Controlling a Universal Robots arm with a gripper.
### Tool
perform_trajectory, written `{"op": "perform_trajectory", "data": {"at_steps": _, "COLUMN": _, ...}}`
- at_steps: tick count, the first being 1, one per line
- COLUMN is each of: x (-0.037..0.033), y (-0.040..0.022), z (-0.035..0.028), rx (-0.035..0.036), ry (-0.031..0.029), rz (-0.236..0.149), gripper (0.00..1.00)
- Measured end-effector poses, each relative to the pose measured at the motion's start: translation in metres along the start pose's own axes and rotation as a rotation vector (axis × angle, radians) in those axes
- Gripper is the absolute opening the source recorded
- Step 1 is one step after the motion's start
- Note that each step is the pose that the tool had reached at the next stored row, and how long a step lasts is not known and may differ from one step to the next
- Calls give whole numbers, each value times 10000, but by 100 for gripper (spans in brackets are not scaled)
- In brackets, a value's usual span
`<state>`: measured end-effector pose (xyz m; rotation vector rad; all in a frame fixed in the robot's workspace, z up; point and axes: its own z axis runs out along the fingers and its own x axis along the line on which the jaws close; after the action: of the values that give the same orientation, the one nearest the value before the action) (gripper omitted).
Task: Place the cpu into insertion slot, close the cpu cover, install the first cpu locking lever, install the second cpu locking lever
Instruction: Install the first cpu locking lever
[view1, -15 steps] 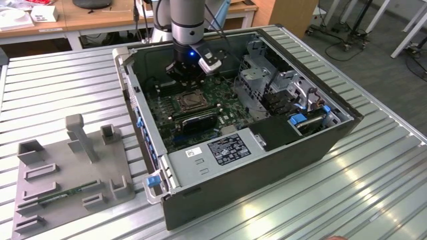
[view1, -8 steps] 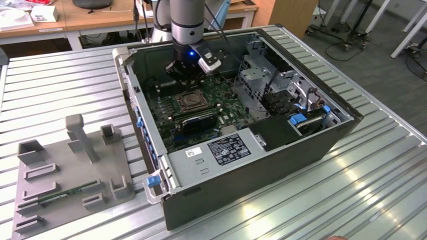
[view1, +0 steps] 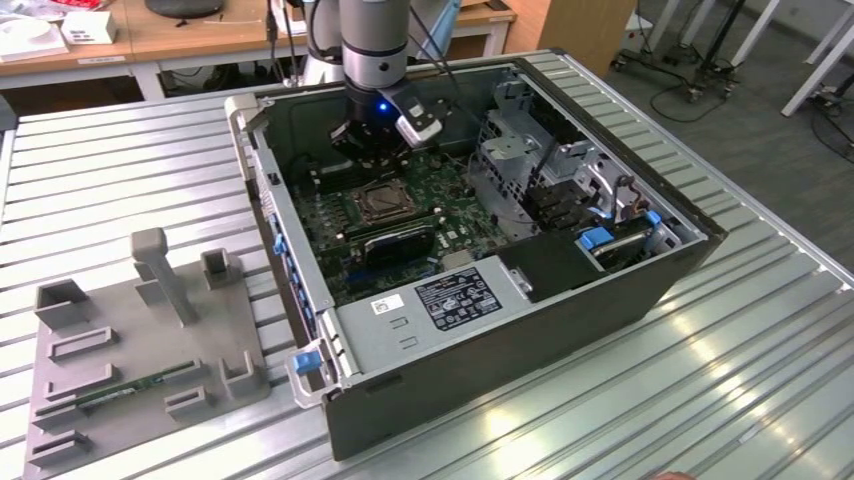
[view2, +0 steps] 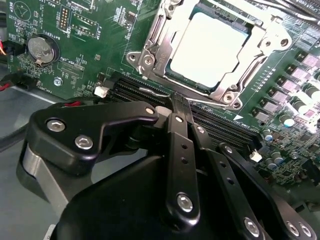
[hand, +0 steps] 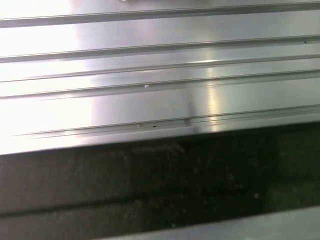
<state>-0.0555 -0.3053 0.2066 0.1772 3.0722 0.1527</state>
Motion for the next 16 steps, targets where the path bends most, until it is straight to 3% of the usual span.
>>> {"op": "perform_trajectory", "data": {"at_steps": 16, "x": 11, "y": 6, "z": 2, "rx": -61, "ry": -75, "rz": -3, "gripper": 11}}
